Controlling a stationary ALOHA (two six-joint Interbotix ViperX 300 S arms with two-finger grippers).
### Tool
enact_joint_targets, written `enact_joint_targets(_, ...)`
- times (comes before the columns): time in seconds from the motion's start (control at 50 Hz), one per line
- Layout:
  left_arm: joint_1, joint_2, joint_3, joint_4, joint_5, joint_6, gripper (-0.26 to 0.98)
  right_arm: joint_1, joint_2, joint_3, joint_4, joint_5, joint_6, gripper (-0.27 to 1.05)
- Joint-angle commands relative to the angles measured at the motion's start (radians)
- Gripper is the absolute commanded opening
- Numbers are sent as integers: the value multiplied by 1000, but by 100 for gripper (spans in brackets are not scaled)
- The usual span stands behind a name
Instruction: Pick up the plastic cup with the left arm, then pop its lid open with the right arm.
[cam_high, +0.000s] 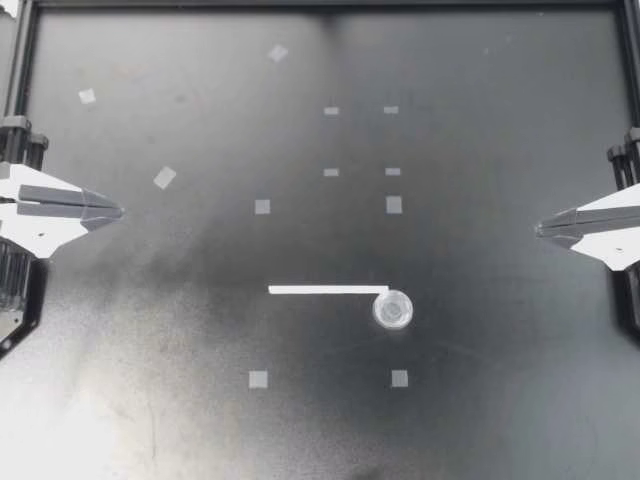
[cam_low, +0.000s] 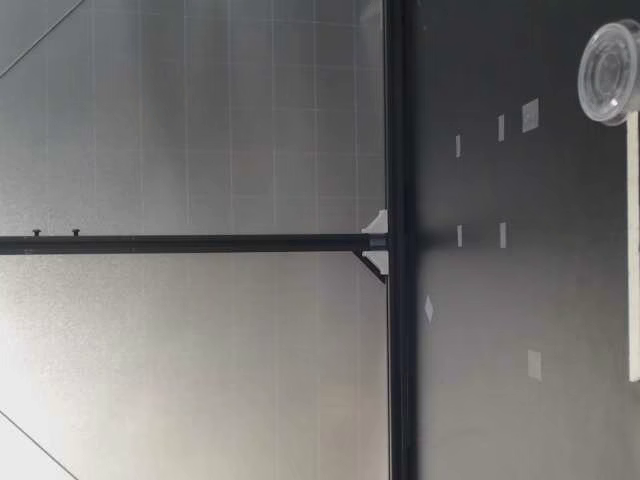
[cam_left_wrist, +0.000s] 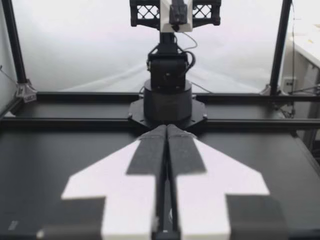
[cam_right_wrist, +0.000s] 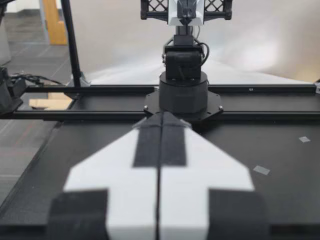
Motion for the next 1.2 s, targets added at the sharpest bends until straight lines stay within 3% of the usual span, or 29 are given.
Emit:
enact_joint_targets(0.0,-14,-20,20,0,-14,12,3,2,-5,5,0,-2,2,0)
enact_joint_targets(0.1,-14,-40,38,0,-21,5,-12,2,-8,34,2,-11,8,-15)
enact_joint_targets(0.24,-14,-25,44,0,-31,-5,-12,2,9,43,5,-3,64,-15)
enact_joint_targets(0.36,-14,37,9,0,-25,-9,-12,2,44,-2,5,66,123,-15)
enact_joint_targets(0.54,-14,215,-74,-2,-31,-11,-11,2,216,-170,5,368,187,-15)
enact_joint_targets(0.74,-14,457,-133,-11,-97,-14,-10,3,396,-244,5,357,190,-15)
enact_joint_targets(0.92,-14,666,-193,-11,-169,-37,-1,20,459,-236,17,313,221,-15)
enact_joint_targets(1.18,-18,920,-319,-5,-181,-34,26,38,561,-207,18,268,302,-15)
